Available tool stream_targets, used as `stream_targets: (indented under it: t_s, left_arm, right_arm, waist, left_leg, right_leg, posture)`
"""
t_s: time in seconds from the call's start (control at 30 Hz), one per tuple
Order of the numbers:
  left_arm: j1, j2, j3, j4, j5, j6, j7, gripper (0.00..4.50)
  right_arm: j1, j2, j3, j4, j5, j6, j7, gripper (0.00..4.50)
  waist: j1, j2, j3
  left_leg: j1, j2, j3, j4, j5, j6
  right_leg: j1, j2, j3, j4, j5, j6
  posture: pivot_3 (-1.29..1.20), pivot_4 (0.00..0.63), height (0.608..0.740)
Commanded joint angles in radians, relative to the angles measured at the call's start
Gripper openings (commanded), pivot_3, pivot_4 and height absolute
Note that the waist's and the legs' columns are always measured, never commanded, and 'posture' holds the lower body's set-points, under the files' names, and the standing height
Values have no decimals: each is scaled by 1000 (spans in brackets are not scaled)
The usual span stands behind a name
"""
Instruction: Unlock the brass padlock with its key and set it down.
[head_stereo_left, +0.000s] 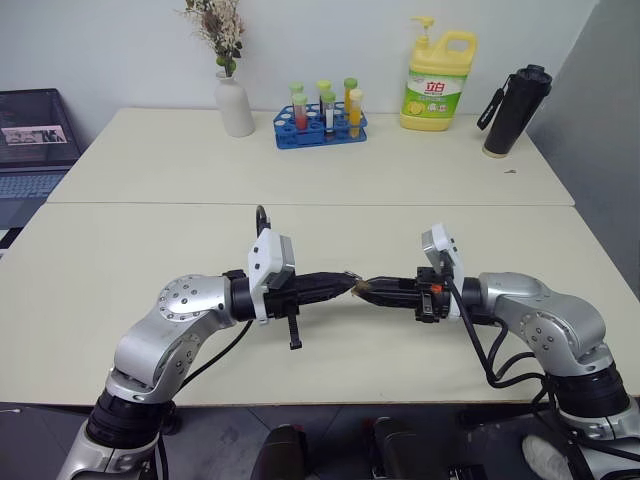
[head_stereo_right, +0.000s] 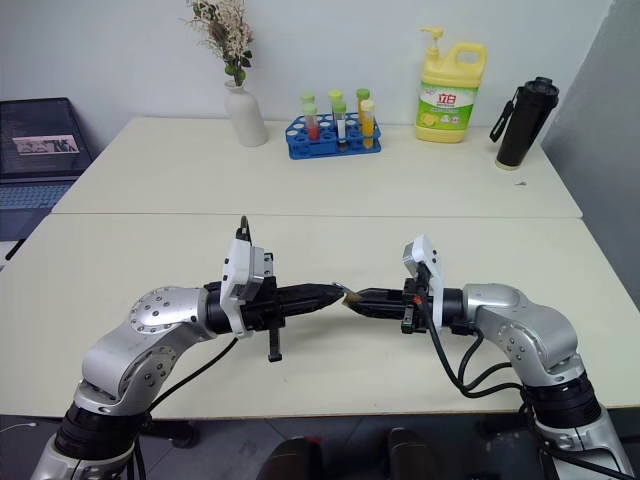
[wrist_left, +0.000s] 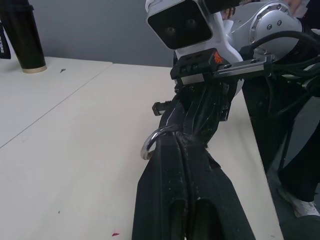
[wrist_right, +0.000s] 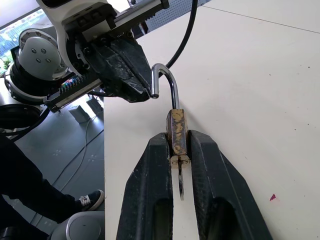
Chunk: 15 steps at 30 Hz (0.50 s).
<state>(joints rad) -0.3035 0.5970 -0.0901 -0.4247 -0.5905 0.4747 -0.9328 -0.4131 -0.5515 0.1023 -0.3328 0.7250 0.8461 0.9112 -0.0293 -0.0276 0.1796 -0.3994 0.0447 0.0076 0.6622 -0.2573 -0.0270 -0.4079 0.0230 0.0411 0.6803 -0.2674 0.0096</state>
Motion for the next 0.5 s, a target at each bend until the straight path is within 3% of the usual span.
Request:
stream_targets:
  t_s: [0.03, 0.43, 0.5]
  left_arm:
    - [-26, -19, 21, -37, -25, 7, 20, 0]
    - [-32, -30, 16, -27, 3, -6, 29, 0]
    - [-14, 4, 39, -37, 37, -26, 31, 0]
  right_arm:
    - [-3, -5, -7, -24, 4, -17, 10, 158]
    - [0, -8, -7, -29, 2, -17, 11, 158]
    - [2, -15, -9, -26, -1, -11, 8, 158]
  waist:
    - [0, 0, 0]
    - [0, 0, 0]
    - [0, 0, 0]
  left_leg:
    - [0, 0, 0, 0, 0, 0]
    - [0, 0, 0, 0, 0, 0]
    - [0, 0, 0, 0, 0, 0]
  right_leg:
    - [0, 0, 0, 0, 0, 0]
    - [0, 0, 0, 0, 0, 0]
    - [0, 0, 0, 0, 0, 0]
  posture:
    - [0, 150, 740]
    - [0, 150, 740]
    - [0, 150, 740]
